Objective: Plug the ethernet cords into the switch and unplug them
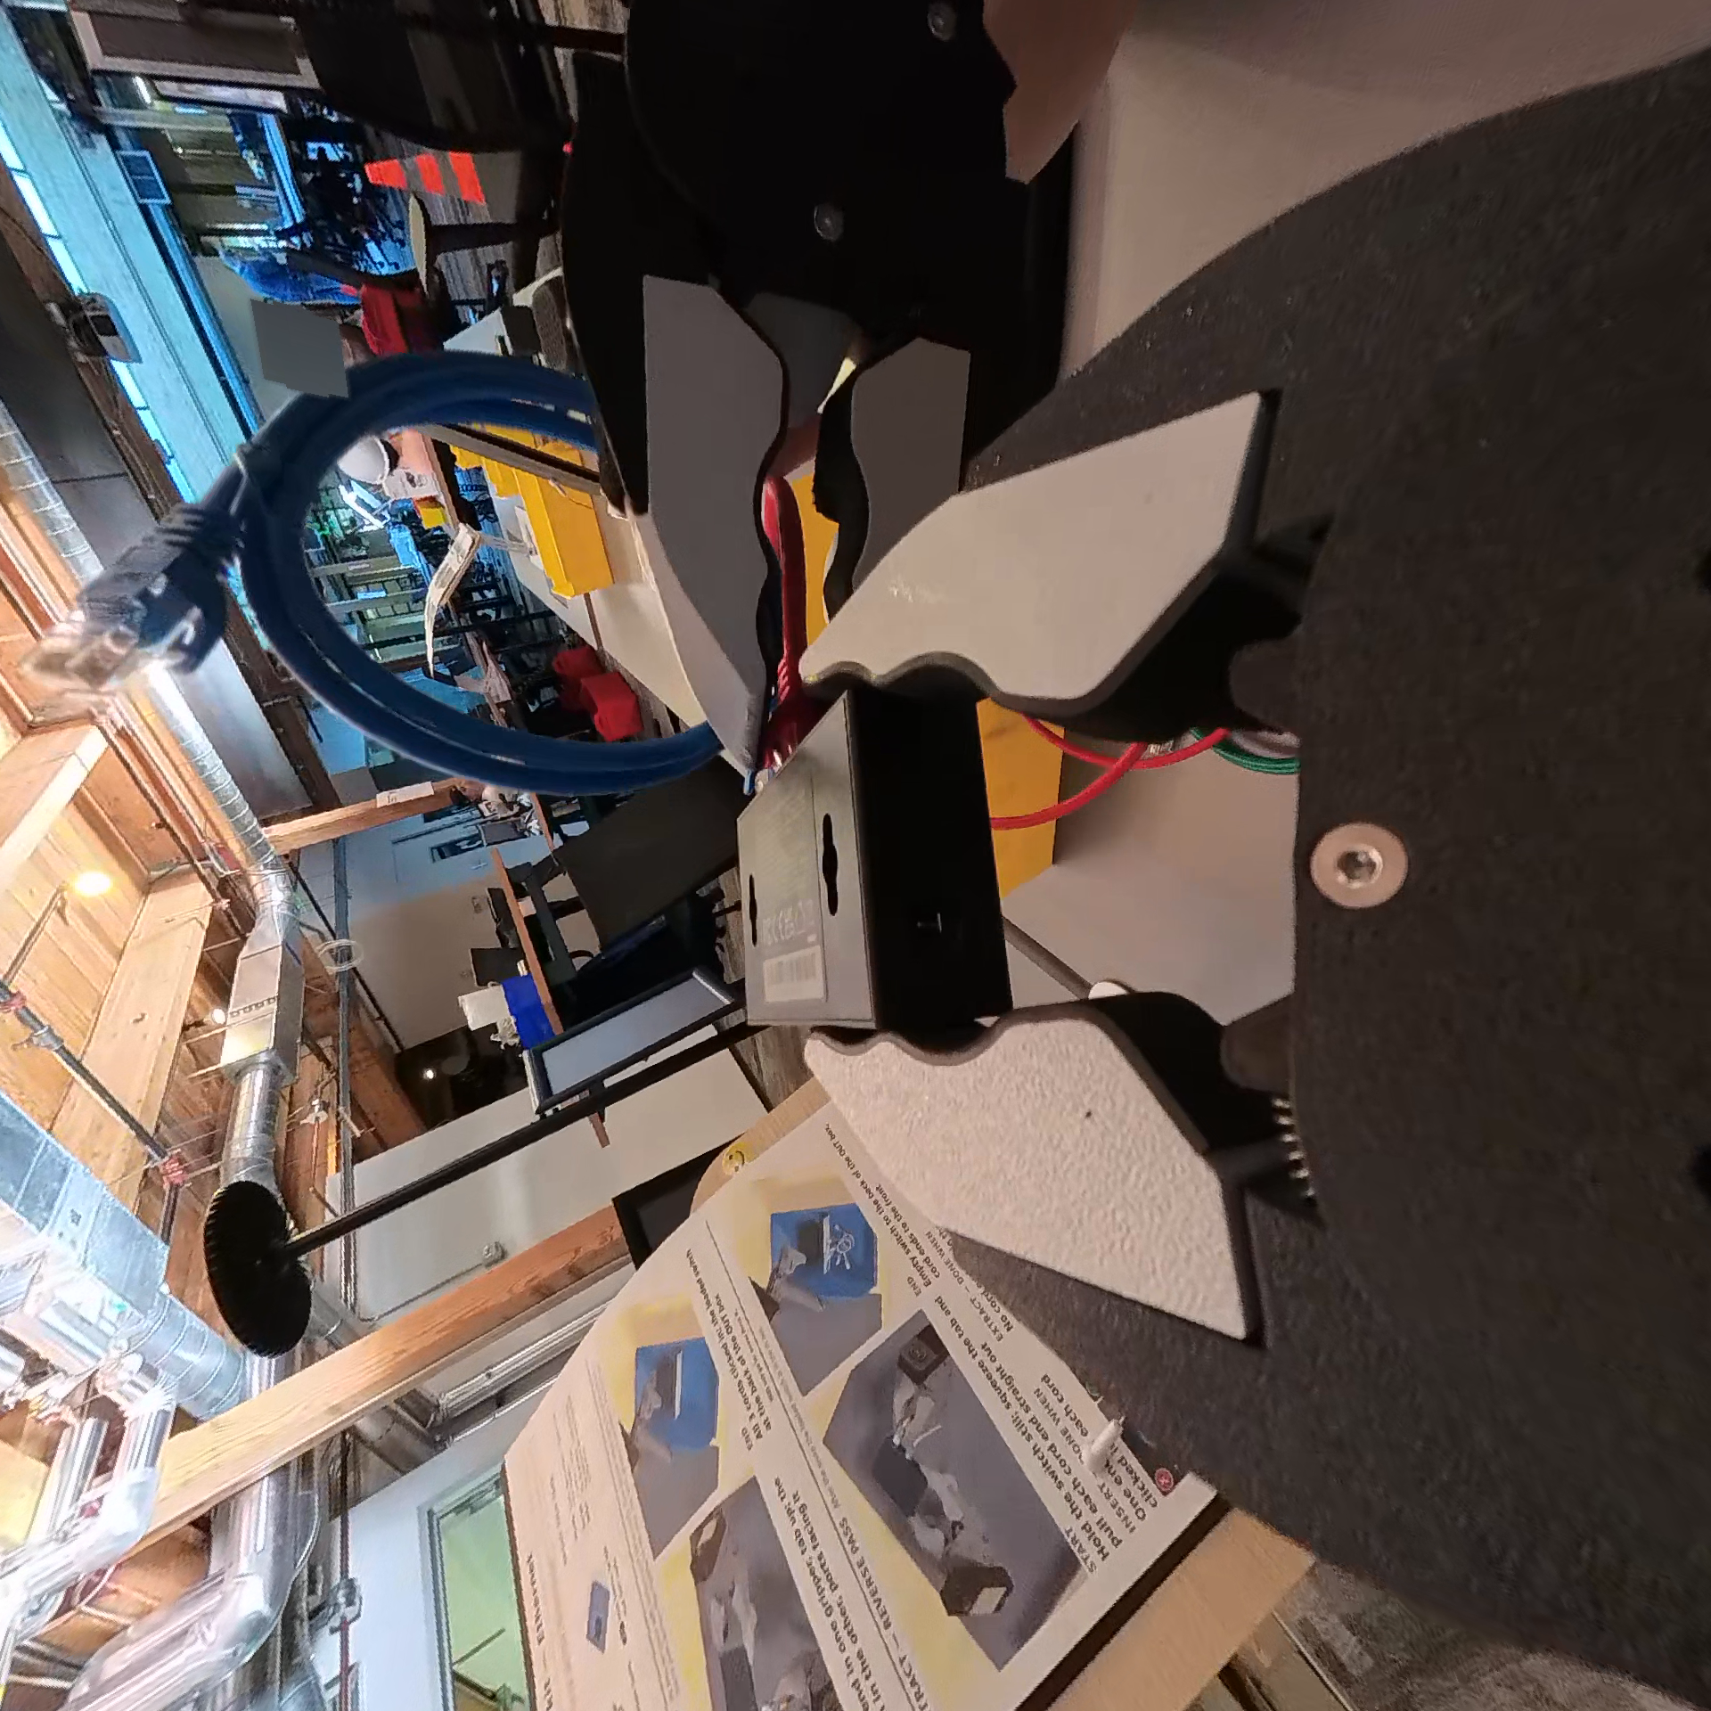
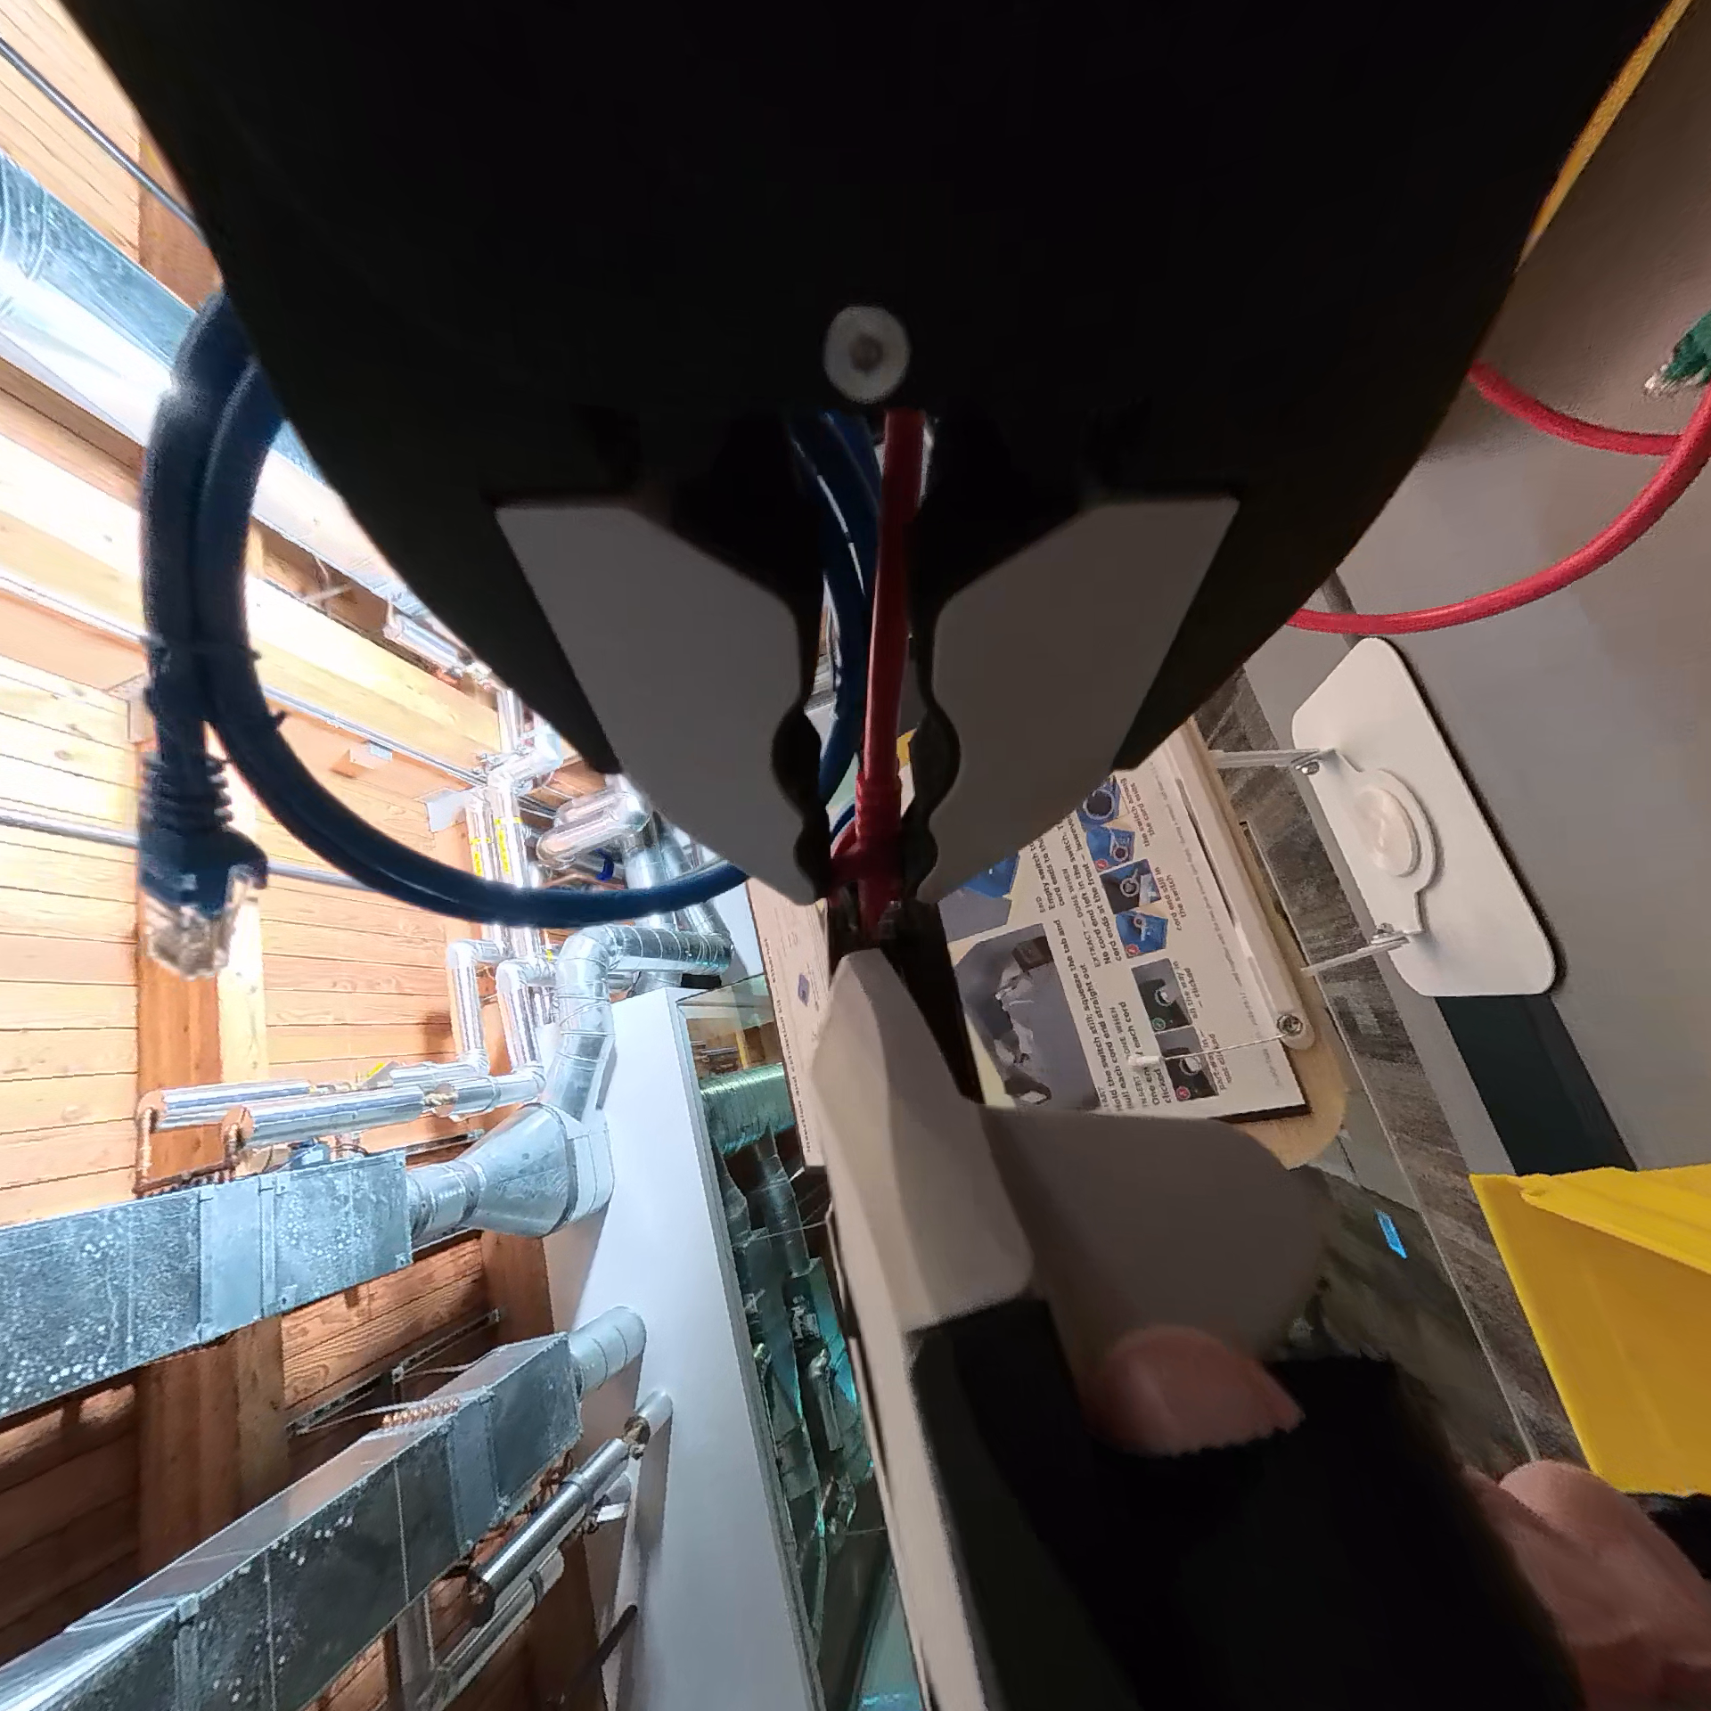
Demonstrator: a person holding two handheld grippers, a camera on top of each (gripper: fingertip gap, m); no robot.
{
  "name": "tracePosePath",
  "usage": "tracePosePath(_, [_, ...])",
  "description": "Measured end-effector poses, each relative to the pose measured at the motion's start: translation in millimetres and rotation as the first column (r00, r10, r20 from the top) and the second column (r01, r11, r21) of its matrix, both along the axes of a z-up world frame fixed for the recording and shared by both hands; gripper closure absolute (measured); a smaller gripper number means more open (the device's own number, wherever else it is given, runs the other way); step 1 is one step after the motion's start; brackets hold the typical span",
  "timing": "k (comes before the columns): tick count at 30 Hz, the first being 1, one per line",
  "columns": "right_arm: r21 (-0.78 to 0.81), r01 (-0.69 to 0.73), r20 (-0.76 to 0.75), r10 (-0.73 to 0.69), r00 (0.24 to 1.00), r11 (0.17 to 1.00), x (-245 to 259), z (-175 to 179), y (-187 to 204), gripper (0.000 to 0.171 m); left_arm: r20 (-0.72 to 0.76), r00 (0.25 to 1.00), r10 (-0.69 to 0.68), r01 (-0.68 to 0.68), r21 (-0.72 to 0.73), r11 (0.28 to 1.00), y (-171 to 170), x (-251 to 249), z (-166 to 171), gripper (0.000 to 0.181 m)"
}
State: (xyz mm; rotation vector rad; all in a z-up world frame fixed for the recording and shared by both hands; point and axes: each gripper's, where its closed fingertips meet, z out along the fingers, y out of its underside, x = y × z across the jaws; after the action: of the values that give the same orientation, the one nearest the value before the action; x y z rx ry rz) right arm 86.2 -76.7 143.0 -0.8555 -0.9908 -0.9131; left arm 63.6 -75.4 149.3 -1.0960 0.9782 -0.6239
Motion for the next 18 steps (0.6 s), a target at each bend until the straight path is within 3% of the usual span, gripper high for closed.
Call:
tracePosePath(8, [-0.04,0.062,-0.011,-0.063,0.998,0.997,5.3,-4.1,5.9,0.156,-0.006,0.998,0.059,-0.059,-0.019,0.998,4.2,5.2,-3.7,0.115])
tracePosePath(18, [-0.027,0.026,-0.031,-0.027,0.999,0.999,0.5,-4.0,2.2,0.158,0.02,1.0,-0.009,0.011,-0.088,0.996,1.9,3.1,-4.7,0.115])
